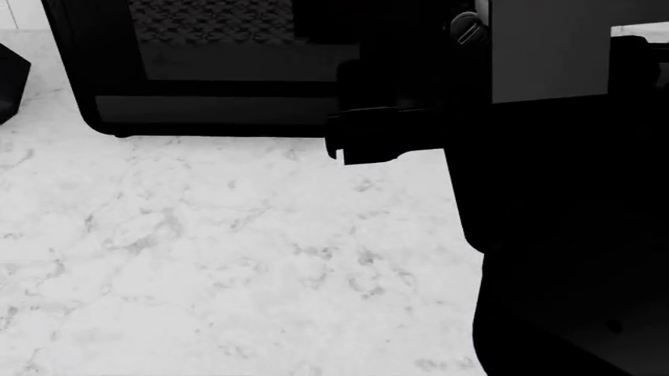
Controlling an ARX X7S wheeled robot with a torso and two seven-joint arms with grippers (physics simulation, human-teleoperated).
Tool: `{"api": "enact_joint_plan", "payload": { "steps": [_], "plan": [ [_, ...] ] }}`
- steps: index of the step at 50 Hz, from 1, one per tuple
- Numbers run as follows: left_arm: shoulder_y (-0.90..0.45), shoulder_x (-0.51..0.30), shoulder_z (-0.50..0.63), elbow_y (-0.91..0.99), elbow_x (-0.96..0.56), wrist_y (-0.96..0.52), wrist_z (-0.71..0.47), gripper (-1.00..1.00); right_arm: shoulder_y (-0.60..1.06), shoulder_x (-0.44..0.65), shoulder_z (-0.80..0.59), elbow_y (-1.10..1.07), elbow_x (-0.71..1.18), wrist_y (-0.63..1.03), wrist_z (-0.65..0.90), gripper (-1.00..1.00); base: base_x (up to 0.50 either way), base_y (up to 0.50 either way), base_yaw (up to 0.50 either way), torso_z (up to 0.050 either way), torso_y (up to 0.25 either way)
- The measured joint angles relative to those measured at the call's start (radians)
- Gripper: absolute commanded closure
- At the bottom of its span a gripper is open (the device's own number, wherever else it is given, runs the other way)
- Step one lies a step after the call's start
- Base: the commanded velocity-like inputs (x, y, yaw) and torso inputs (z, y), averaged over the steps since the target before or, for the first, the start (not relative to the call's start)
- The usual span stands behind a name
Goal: Decrease the toaster oven temperature.
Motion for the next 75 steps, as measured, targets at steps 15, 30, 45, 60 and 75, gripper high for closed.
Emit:
{"api": "enact_joint_plan", "payload": {
  "steps": [15, 30, 45, 60, 75],
  "plan": [
    [-0.019, -0.006, 0.019, -0.004, -0.002, -0.004, -0.014, -1.00, -0.019, 0.018, 0.028, -0.006, 0.051, -0.012, 0.042, -1.00, 0.32, 0.24, 0.00, 0.000, 0.000],
    [-0.048, -0.009, 0.028, -0.004, -0.022, -0.021, -0.031, -1.00, -0.038, 0.034, 0.061, -0.011, 0.114, -0.016, 0.100, -1.00, 0.17, -0.12, 0.00, 0.000, 0.001],
    [-0.071, -0.016, 0.037, -0.004, -0.042, -0.031, -0.048, -1.00, -0.007, 0.044, 0.044, 0.013, 0.285, 0.039, 0.262, -1.00, 0.00, 0.00, 0.00, 0.000, 0.000],
    [-0.115, -0.028, 0.033, 0.011, -0.093, -0.071, -0.079, -1.00, 0.008, 0.099, 0.055, 0.062, 0.510, 0.004, 0.458, -1.00, 0.00, 0.00, 0.00, 0.000, 0.000],
    [-0.147, -0.050, 0.039, 0.026, -0.138, -0.092, -0.109, -1.00, -0.011, 0.136, 0.086, 0.119, 0.574, -0.064, 0.510, -1.00, 0.00, 0.00, 0.00, 0.000, 0.000]
  ]
}}
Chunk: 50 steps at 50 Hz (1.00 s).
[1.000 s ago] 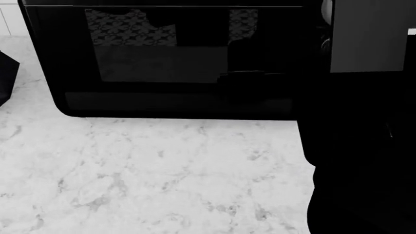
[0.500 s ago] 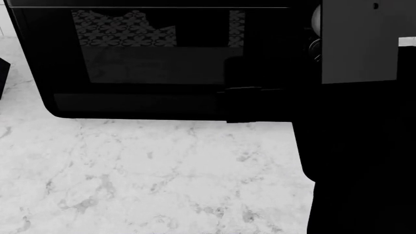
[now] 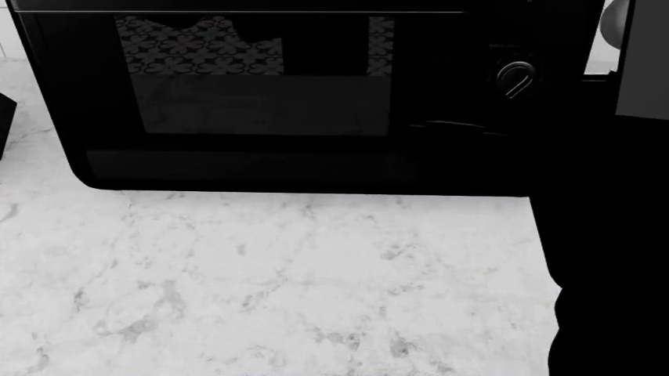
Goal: Decrease the toaster oven temperature.
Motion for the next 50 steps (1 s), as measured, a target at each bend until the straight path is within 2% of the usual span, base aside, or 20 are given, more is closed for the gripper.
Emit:
{"api": "enact_joint_plan", "payload": {
  "steps": [21, 50],
  "plan": [
    [-0.016, -0.022, 0.037, -0.020, -0.010, 0.035, -0.019, -1.00, -0.062, -0.013, 0.046, 0.099, -0.219, -0.125, -0.220, -1.00, 0.00, 0.00, 0.00, 0.000, 0.000],
    [-0.007, -0.030, 0.080, -0.068, 0.024, 0.102, -0.014, -1.00, -0.092, -0.024, 0.009, 0.236, -0.425, -0.260, -0.439, -1.00, 0.00, 0.00, 0.00, 0.000, 0.000]
  ]
}}
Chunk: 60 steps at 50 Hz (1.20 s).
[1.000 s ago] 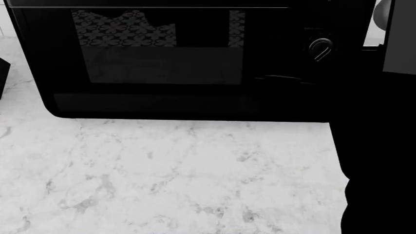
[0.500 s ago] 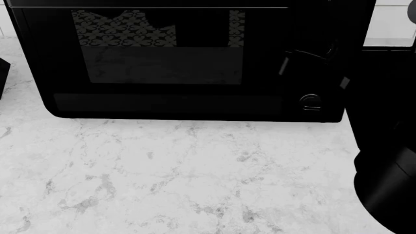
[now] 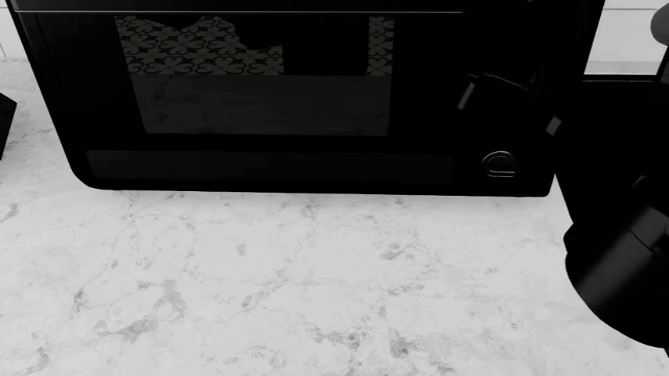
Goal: Decrease the toaster oven temperature.
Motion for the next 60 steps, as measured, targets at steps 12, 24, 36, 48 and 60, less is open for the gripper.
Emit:
{"api": "enact_joint_plan", "payload": {
  "steps": [12, 24, 36, 48, 60],
  "plan": [
    [0.009, -0.006, 0.013, -0.002, 0.015, 0.017, -0.002, -1.00, 0.004, 0.001, -0.019, 0.051, -0.045, -0.034, -0.050, -1.00, 0.00, 0.00, 0.00, 0.000, 0.000],
    [0.003, -0.008, 0.017, -0.002, 0.010, 0.015, -0.009, -1.00, -0.011, 0.003, -0.032, 0.078, -0.082, -0.066, -0.085, -1.00, 0.00, 0.00, 0.00, 0.000, 0.000],
    [-0.003, -0.009, 0.020, -0.004, 0.004, 0.016, -0.014, -1.00, -0.033, 0.006, -0.041, 0.103, -0.115, -0.096, -0.106, -1.00, 0.00, 0.00, 0.00, 0.000, 0.000],
    [-0.009, -0.010, 0.023, -0.010, -0.002, 0.020, -0.017, -1.00, -0.036, -0.008, -0.063, 0.142, -0.148, -0.130, -0.136, -1.00, 0.00, 0.00, 0.00, 0.000, 0.000],
    [-0.014, -0.012, 0.023, -0.016, -0.009, 0.026, -0.017, -1.00, -0.014, -0.029, -0.095, 0.187, -0.184, -0.159, -0.165, -1.00, 0.00, 0.00, 0.00, 0.000, 0.000]
  ]
}}
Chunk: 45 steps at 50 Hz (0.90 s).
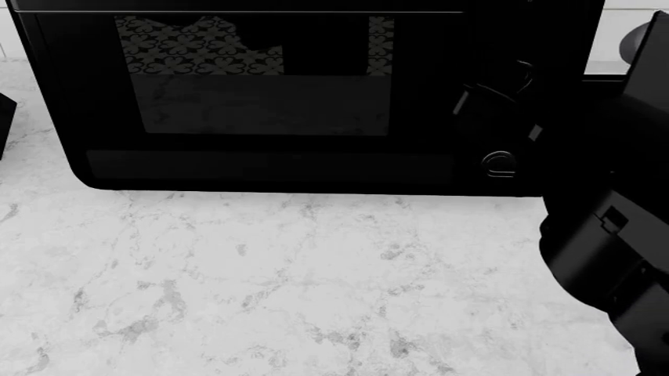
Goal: Decrease the toaster oven temperature.
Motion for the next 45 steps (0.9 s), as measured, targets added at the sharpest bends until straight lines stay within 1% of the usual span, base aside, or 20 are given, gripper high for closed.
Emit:
{"api": "enact_joint_plan", "payload": {
  "steps": [29, 30, 45],
  "plan": [
    [0.013, -0.018, 0.003, -0.004, 0.005, 0.028, -0.002, -1.00, 0.037, -0.034, -0.047, 0.114, -0.056, -0.059, -0.059, -1.00, 0.00, 0.00, 0.00, 0.000, 0.000],
    [0.013, -0.018, 0.004, -0.004, 0.005, 0.028, -0.003, -1.00, 0.036, -0.035, -0.047, 0.117, -0.056, -0.061, -0.062, 1.00, 0.00, 0.00, 0.00, 0.000, 0.000],
    [0.005, -0.020, 0.006, 0.002, 0.001, 0.023, -0.012, -1.00, 0.035, -0.037, -0.058, 0.123, -0.034, -0.084, -0.084, 1.00, 0.00, 0.00, 0.00, 0.000, 0.000]
  ]
}}
